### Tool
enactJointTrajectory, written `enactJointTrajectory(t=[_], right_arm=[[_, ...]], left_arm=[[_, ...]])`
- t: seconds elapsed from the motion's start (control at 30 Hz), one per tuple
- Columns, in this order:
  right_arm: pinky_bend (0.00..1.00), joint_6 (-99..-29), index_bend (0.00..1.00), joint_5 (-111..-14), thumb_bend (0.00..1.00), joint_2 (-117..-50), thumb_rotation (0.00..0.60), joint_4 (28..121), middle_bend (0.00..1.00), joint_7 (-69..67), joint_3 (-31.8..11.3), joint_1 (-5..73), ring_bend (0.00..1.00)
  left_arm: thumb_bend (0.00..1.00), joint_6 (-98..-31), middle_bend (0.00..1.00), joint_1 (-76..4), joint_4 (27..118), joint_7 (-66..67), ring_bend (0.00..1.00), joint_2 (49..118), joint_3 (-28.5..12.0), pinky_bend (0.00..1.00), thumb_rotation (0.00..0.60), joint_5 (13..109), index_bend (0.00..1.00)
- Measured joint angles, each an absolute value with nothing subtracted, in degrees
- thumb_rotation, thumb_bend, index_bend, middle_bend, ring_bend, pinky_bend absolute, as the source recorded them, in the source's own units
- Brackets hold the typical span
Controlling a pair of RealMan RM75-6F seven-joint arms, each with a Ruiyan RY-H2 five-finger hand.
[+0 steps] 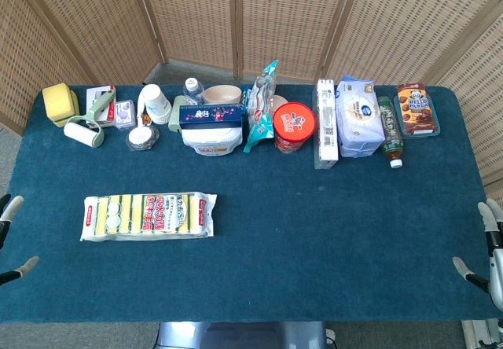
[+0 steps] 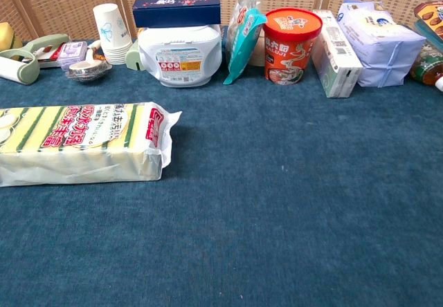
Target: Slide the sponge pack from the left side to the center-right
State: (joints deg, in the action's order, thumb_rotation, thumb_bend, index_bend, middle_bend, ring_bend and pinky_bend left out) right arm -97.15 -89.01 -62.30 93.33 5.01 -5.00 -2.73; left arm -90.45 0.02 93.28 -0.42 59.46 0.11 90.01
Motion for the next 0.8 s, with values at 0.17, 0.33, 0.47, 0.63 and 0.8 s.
enactJointTrajectory(t=[0.17,0.33,0.47,0.63,0.8], right_arm=[[0.00,-96.8,0.00,-88.9,0.00,-62.2,0.600,93.5,0.00,5.2,-4.9,-2.8,0.00],[0.00,-96.3,0.00,-88.6,0.00,-62.0,0.600,93.8,0.00,5.1,-4.9,-2.8,0.00],[0.00,-95.9,0.00,-88.3,0.00,-61.7,0.600,94.2,0.00,5.1,-4.9,-2.7,0.00],[0.00,-95.3,0.00,-87.6,0.00,-61.4,0.600,94.4,0.00,4.8,-5.0,-2.6,0.00],[0.00,-95.1,0.00,-87.1,0.00,-61.3,0.600,94.2,0.00,4.3,-5.3,-2.6,0.00]], left_arm=[[0.00,-89.2,0.00,-0.5,93.1,-0.3,0.00,59.6,0.1,0.00,0.600,89.5,0.00],[0.00,-87.0,0.00,-2.2,92.9,-1.3,0.00,59.5,0.0,0.00,0.600,90.2,0.00],[0.00,-83.7,0.00,-4.4,92.8,-2.7,0.00,59.4,-0.1,0.00,0.600,90.8,0.00],[0.00,-76.2,0.00,-8.4,93.4,-3.2,0.00,59.1,-0.2,0.00,0.600,90.7,0.00],[0.00,-67.5,0.00,-12.9,94.4,0.6,0.00,59.9,-0.7,0.00,0.600,88.3,0.00]])
